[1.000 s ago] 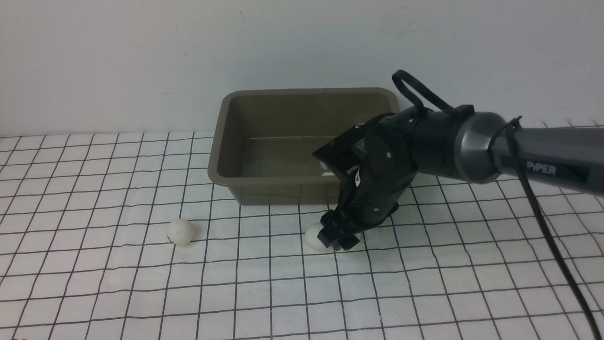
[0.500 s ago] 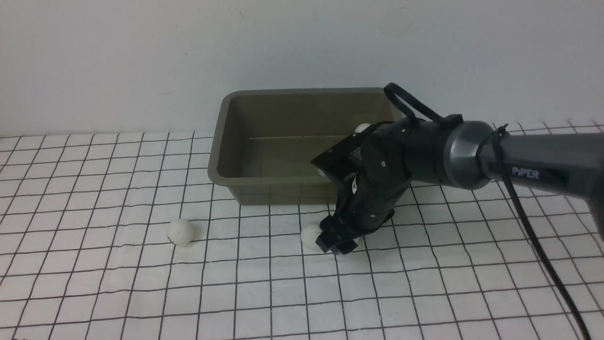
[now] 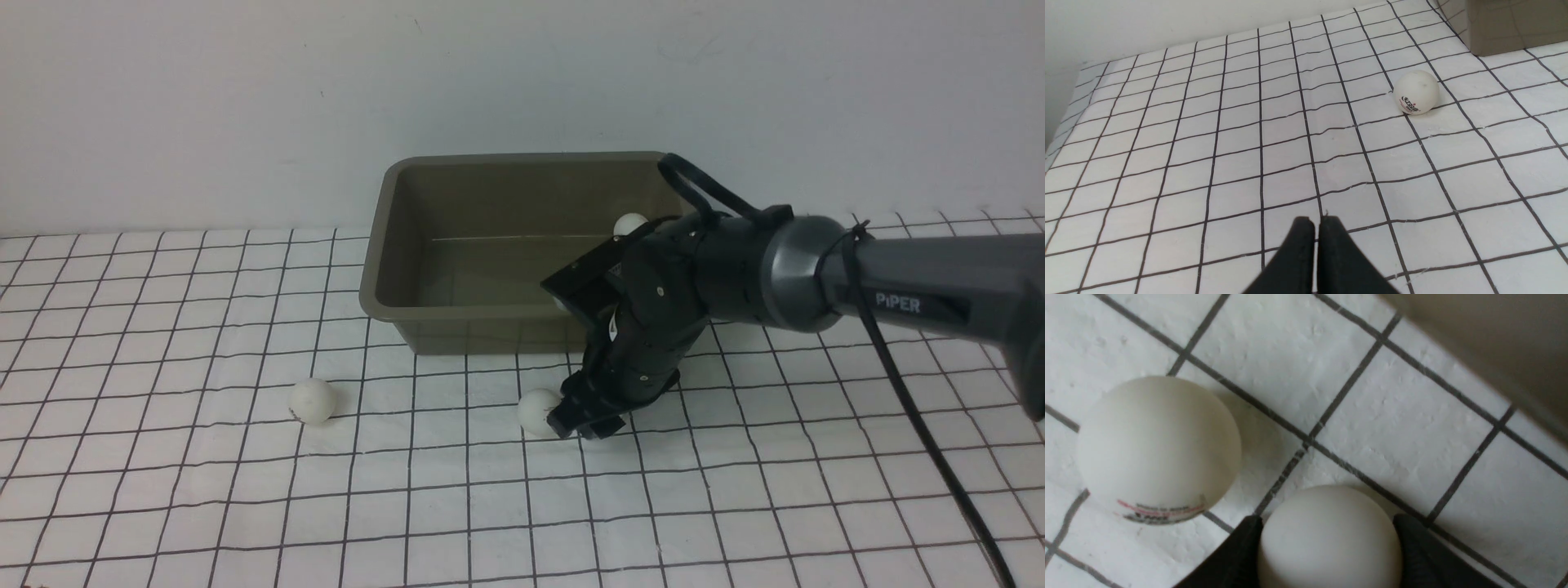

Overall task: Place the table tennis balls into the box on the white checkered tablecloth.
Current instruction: 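Reach for and grasp a ping pong ball on the table, then release the ping pong ball into the bin and lift the gripper away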

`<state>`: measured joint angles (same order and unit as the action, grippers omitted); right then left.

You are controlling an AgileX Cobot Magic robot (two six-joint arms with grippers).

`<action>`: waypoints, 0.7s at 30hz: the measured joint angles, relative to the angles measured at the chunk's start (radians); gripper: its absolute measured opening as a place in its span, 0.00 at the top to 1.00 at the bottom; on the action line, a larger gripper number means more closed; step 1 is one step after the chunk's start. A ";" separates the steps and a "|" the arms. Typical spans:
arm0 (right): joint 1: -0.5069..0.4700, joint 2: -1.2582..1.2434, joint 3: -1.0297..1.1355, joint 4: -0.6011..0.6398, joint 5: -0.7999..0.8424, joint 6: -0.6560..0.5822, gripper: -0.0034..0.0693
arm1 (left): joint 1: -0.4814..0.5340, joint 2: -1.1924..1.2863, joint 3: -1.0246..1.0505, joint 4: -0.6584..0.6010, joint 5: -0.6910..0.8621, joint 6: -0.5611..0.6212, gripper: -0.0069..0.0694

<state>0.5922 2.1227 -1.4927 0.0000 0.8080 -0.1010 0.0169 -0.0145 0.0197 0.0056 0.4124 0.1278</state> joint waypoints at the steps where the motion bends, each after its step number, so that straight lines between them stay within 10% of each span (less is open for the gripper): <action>1: 0.000 -0.001 -0.001 0.000 0.014 0.000 0.46 | 0.000 0.000 0.000 0.000 0.000 0.000 0.91; 21: 0.000 -0.249 -0.001 0.127 0.134 -0.050 0.46 | 0.000 0.000 0.000 0.000 0.000 0.000 0.91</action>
<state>0.5922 1.8737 -1.4936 0.1273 0.9417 -0.1507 0.0169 -0.0145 0.0197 0.0056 0.4124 0.1278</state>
